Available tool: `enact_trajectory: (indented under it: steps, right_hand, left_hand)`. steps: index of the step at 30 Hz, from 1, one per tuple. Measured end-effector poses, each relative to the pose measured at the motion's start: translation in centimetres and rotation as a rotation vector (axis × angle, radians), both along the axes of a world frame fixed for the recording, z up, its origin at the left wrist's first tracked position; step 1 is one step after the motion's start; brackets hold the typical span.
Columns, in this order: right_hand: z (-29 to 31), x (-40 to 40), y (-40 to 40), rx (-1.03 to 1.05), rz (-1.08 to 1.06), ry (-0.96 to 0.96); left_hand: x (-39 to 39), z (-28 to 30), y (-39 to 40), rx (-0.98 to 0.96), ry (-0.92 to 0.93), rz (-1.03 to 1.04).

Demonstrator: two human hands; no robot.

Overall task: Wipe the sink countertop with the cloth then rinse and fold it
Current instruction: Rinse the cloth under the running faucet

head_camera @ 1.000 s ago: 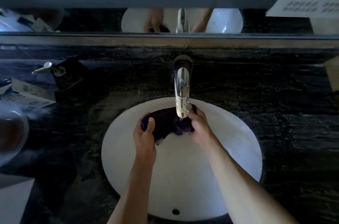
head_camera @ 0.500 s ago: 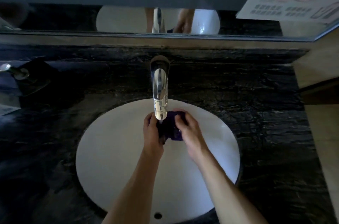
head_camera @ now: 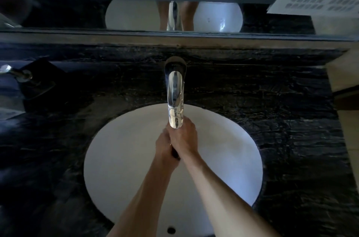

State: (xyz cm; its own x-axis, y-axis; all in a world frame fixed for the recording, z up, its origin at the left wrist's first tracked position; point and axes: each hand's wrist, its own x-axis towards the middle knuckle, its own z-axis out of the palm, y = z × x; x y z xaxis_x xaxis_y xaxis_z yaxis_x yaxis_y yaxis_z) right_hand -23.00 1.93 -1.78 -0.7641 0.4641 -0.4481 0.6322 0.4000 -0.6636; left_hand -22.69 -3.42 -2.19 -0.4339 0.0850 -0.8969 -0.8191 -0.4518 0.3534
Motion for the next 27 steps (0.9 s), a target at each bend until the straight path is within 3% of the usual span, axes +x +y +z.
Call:
enact_trajectory:
  steps: [2, 6, 8, 11, 18, 27]
  right_hand:
    - [-0.2, -0.7, 0.2, -0.144, -0.045, -0.021]
    - [-2.9, -1.6, 1.6, -0.364, -0.096, -0.131]
    - [-3.9, -0.7, 1.9, -0.370, -0.027, -0.113]
    - [-3.8, 0.7, 1.9, -0.431, -0.141, -0.038]
    - [-2.2, 2.5, 3.6, -0.748, -0.297, 0.019]
    - [-0.9, 6.4, 8.5, -0.692, -0.414, 0.171]
  left_hand:
    - [0.3, 0.0, -1.2, 0.014, -0.046, 0.002]
    - [0.0, 0.9, -4.8, 0.029, 0.072, -0.013]
    - [-0.2, 0.9, -6.5, -0.126, 0.187, -0.103]
    - [0.2, 0.4, -8.5, -0.305, 0.304, -0.157]
    - [0.2, -0.5, -8.8, -0.310, 0.302, -0.234]
    - [-0.7, -0.7, -3.4, -0.223, 0.303, -0.347]
